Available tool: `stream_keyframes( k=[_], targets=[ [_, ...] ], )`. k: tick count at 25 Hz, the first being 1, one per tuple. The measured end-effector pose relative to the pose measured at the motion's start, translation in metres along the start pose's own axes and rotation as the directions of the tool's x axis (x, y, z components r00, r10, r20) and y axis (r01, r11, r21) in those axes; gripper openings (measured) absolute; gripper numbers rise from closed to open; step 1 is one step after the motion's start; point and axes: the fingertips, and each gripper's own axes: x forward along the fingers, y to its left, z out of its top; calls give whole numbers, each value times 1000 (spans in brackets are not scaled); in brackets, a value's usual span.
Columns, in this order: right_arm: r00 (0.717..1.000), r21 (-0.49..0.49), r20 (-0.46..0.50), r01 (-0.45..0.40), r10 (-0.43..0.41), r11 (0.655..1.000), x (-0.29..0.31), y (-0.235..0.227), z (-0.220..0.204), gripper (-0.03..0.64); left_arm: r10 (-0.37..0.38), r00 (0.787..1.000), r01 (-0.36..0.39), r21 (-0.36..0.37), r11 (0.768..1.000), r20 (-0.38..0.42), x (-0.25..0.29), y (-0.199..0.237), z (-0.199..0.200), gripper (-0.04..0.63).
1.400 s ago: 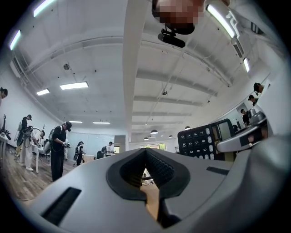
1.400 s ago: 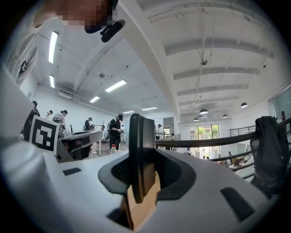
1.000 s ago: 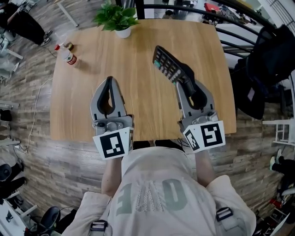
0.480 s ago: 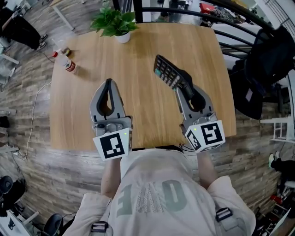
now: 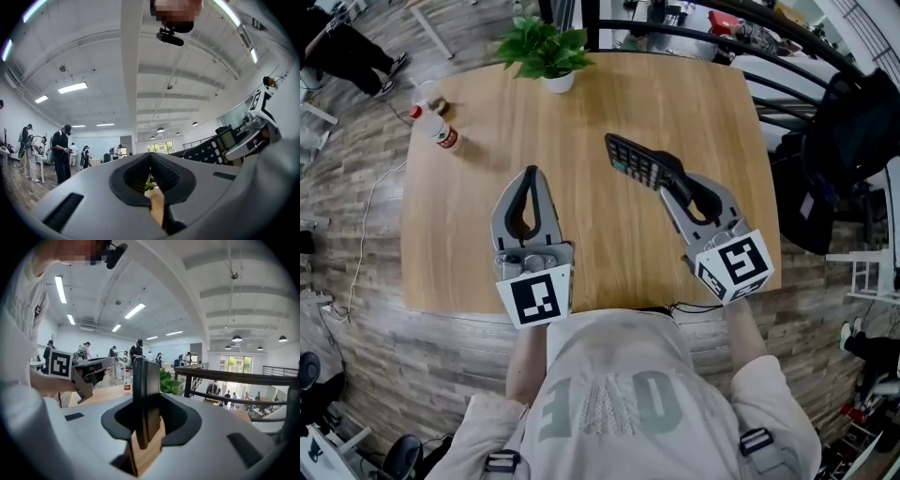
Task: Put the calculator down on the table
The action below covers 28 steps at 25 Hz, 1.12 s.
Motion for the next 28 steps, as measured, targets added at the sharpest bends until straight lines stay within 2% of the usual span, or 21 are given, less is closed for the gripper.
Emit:
stream_keyframes(
  k=[4, 7, 10, 13, 16, 19, 21, 25, 27, 28],
  targets=[
    [980, -95, -115, -172, 161, 981, 25, -3, 3, 112, 27, 999, -27, -2, 1000, -30, -2, 11, -11, 9],
    [934, -136, -224, -313, 279, 940, 49, -6, 2, 112, 48, 997, -49, -6, 999, -55, -2, 20, -25, 9],
    [856, -128, -330, -458, 398, 879, 74, -1, -2, 112, 65, 993, -66, -1, 998, -94, -5, 29, -40, 9],
    [738, -87, -439, -602, 512, 794, 99, 9, -15, 112, 84, 987, -84, 2, 996, -138, -9, 35, -58, 9],
    [587, -34, -545, -728, 598, 684, 126, 23, -41, 112, 100, 979, -101, 0, 995, -176, -11, 39, -80, 9],
    [397, 72, -633, -824, 665, 561, 140, 43, -72, 112, 115, 967, -123, -18, 992, -226, -16, 38, -99, 9],
    [255, 162, -676, -864, 692, 477, 144, 57, -94, 112, 116, 961, -125, -22, 992, -249, -17, 38, -110, 9],
    [-68, 365, -721, -883, 689, 295, 133, 84, -140, 112, 108, 946, -120, -19, 993, -306, -18, 36, -136, 9],
    [-206, 447, -730, -865, 651, 228, 121, 92, -162, 112, 106, 938, -117, -16, 993, -331, -19, 32, -146, 9],
    [-263, 481, -732, -853, 629, 203, 116, 94, -172, 112, 104, 934, -117, -18, 993, -341, -19, 30, -150, 9]
  ],
)
